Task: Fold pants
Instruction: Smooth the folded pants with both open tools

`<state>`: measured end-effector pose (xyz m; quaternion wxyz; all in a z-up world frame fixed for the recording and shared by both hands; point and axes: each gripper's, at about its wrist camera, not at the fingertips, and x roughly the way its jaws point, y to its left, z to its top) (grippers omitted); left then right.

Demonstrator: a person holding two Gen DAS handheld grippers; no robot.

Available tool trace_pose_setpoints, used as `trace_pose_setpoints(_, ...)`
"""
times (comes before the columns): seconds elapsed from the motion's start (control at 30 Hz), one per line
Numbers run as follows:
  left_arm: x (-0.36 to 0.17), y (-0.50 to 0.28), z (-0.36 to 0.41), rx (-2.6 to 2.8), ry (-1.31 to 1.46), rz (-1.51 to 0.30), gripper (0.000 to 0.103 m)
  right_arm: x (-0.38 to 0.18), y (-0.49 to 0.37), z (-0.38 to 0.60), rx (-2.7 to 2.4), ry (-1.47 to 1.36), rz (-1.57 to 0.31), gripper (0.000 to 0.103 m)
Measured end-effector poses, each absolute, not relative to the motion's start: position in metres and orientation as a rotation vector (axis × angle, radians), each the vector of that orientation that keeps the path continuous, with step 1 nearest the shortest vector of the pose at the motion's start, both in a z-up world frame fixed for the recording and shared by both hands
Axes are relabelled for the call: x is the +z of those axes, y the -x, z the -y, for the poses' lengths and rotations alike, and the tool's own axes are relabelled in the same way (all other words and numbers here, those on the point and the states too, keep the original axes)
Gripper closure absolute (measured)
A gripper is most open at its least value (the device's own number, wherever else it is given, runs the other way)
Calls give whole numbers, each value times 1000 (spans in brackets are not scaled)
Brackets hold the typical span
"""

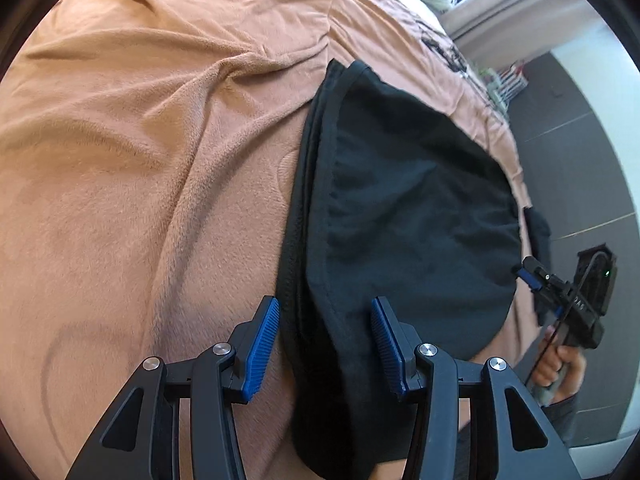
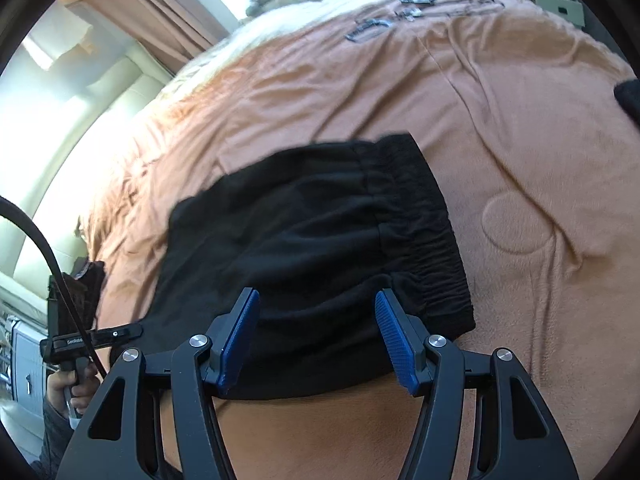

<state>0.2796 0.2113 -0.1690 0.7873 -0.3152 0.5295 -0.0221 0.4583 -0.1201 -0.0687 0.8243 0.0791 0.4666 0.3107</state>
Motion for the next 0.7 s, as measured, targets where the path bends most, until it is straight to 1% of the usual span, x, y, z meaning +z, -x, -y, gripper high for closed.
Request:
trace_pose_setpoints(0.07, -169, -284, -210, -25, 632, -1141, 59, -76, -462, 118, 631, -149, -1017, 53)
trace_pose_setpoints(0.13, -169, -289, -211, 13, 586, -1145, 70, -79, -462, 117, 607, -112, -1013, 59)
trace_pose_setpoints(0.27, -173, -303, -218, 37, 566, -1135, 74, -79, -463, 116, 575, -84, -1007, 66)
trace_pose_setpoints(0.3, -173, -307, -220, 46, 554, -1131, 76, -79, -462, 113, 568, -90, -1008, 66)
trace_pose_setpoints(0.43, -169, -315, -226, 69, 552, -1125, 76, -70, -456, 106, 543, -84, -996, 66)
trace_pose_setpoints(0.47, -166, -315, -227, 75, 554, -1124, 76, -67, -447, 105, 540, -80, -991, 64)
trace_pose_setpoints(0.6, -156, -305, -234, 48, 631, -1092, 76, -51, -425, 100, 587, -78, -955, 63)
trace_pose_setpoints(0.7, -154, -292, -238, 19, 701, -1076, 74, -46, -413, 92, 623, -65, -934, 63)
